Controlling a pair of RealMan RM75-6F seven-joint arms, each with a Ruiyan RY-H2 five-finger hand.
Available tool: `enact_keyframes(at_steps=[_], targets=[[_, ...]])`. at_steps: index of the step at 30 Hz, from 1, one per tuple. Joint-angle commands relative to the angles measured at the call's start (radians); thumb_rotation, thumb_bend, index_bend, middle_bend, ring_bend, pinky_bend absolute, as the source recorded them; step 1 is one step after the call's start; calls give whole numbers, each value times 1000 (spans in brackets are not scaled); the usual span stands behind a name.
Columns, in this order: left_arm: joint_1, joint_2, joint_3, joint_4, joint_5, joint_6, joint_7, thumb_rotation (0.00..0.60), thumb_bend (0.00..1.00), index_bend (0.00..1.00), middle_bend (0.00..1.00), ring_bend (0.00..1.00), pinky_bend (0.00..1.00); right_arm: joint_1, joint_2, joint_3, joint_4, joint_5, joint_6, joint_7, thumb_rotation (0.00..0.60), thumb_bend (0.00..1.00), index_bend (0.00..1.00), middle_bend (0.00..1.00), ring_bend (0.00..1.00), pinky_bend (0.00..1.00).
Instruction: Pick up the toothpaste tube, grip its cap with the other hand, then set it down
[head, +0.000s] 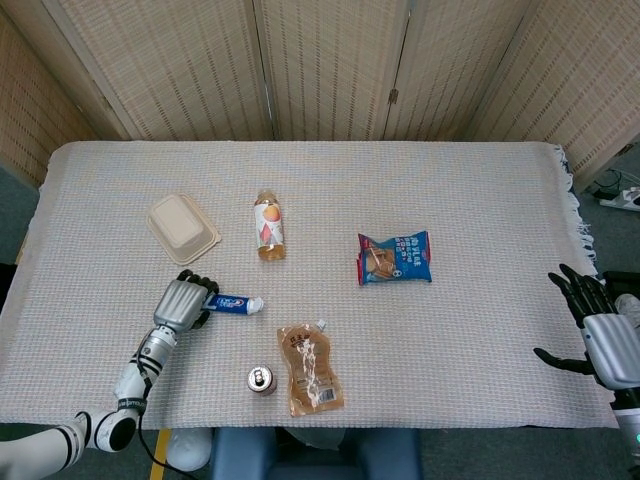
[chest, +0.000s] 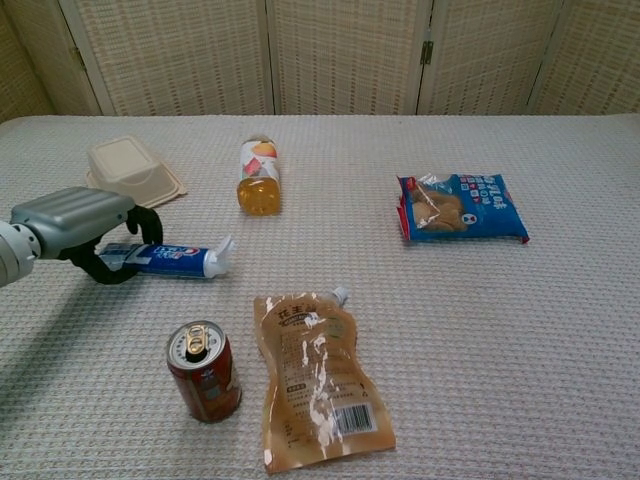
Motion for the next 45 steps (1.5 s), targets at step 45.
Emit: enact_keyframes(at_steps=[45], targets=[[-69, 115, -23, -430, 154, 100, -273, 600, 745, 773, 783, 649, 553, 496, 2, 142, -420, -51, -502, -258, 600, 349, 278, 41, 0, 0]])
